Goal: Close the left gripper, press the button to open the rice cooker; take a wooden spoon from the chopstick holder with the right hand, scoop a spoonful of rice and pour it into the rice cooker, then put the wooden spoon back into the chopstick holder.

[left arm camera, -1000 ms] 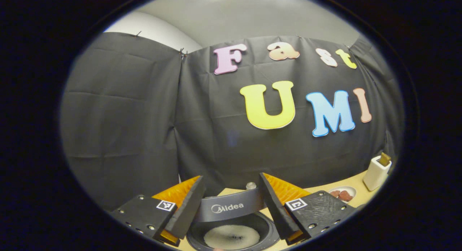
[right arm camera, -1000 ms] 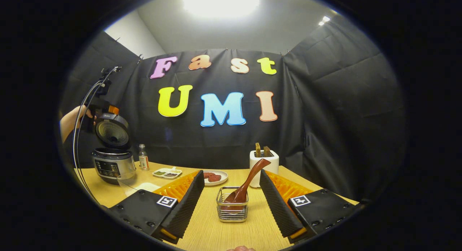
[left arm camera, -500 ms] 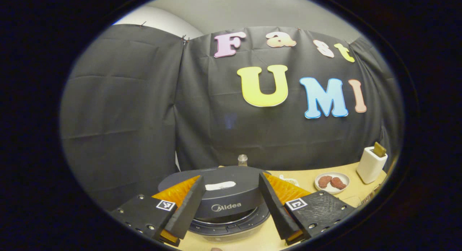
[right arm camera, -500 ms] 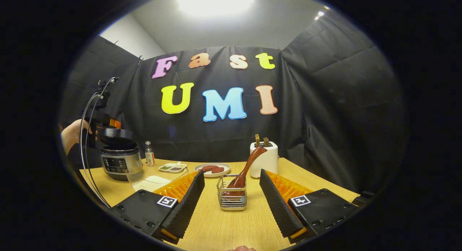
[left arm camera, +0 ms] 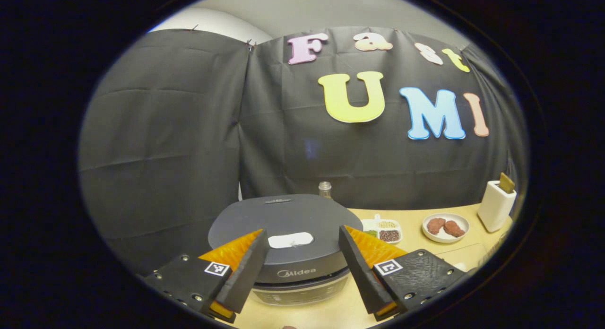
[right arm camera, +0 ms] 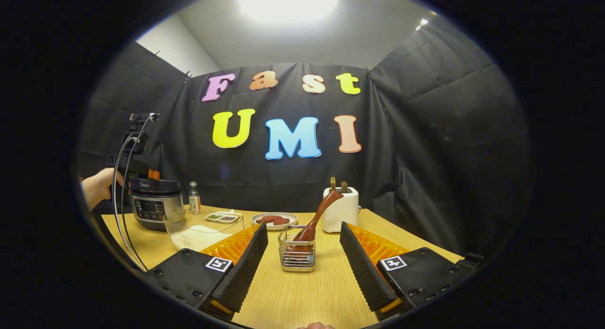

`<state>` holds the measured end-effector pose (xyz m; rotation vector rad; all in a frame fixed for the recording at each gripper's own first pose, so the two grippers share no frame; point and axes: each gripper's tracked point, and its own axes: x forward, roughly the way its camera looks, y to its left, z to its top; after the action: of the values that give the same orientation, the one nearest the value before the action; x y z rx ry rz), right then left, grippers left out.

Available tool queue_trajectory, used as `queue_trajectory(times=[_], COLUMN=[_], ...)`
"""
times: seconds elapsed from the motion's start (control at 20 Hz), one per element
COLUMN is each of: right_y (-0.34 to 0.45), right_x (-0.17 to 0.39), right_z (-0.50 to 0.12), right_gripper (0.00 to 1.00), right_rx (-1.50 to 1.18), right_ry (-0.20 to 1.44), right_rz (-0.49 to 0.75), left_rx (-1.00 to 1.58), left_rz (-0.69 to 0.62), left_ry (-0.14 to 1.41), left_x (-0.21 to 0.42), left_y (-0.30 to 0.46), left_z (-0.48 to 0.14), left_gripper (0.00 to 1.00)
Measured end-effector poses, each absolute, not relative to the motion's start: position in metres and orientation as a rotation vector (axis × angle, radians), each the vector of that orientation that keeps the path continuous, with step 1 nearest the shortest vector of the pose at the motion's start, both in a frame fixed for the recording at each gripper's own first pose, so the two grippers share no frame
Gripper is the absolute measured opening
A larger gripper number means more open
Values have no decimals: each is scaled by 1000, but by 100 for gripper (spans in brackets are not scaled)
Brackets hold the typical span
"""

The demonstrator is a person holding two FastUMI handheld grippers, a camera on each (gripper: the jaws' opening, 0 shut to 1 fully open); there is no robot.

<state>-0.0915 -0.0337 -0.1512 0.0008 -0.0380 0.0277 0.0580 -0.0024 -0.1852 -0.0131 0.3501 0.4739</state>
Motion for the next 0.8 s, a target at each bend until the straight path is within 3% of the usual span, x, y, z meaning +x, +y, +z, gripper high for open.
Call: queue_trajectory(times=[0.8], right_y=[2], right_x=[-74], right_z=[-173], right_gripper=[98], right_rx=[7], right_ry=[13], right_rz=[106], left_rx=[5], left_rz=[471], left_ry=[415], left_x=[54], left_y=[-4], left_z=[-201], left_gripper=[96])
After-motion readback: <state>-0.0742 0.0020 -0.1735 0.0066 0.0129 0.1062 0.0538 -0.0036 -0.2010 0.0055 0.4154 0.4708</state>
